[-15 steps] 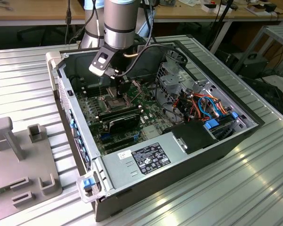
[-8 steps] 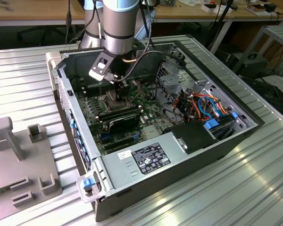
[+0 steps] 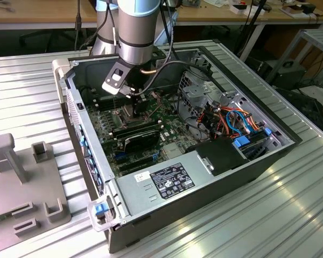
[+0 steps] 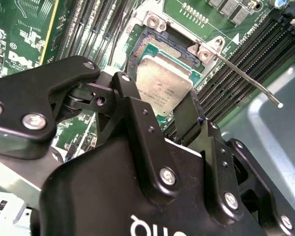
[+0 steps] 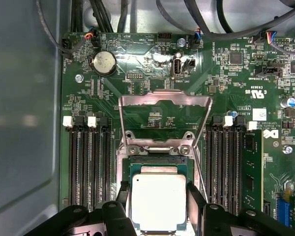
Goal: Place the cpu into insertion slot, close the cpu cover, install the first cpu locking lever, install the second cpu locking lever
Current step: 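Place the cpu into insertion slot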
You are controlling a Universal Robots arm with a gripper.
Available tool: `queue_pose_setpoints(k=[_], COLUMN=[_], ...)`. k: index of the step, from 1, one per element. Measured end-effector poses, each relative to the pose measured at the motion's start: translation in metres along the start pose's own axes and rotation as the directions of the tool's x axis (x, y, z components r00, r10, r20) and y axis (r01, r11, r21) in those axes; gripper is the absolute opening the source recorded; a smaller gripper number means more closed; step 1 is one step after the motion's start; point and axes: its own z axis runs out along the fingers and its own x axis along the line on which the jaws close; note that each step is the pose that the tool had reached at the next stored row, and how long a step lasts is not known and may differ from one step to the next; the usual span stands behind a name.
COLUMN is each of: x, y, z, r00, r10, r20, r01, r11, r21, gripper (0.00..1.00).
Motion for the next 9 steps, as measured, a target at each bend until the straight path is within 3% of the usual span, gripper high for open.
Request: queue_pose_setpoints(k=[5,9], x=[0.0,0.0], y=[-0.0006,-0.0007], z=[0.0099,0.0111], r00=[1.0,1.0], r10=[0.0,0.0], r20=[0.0001,0.0003], r01=[0.0,0.0], r11=[1.0,1.0], r21=[0.0,0.0002], gripper=[0.55,0.55])
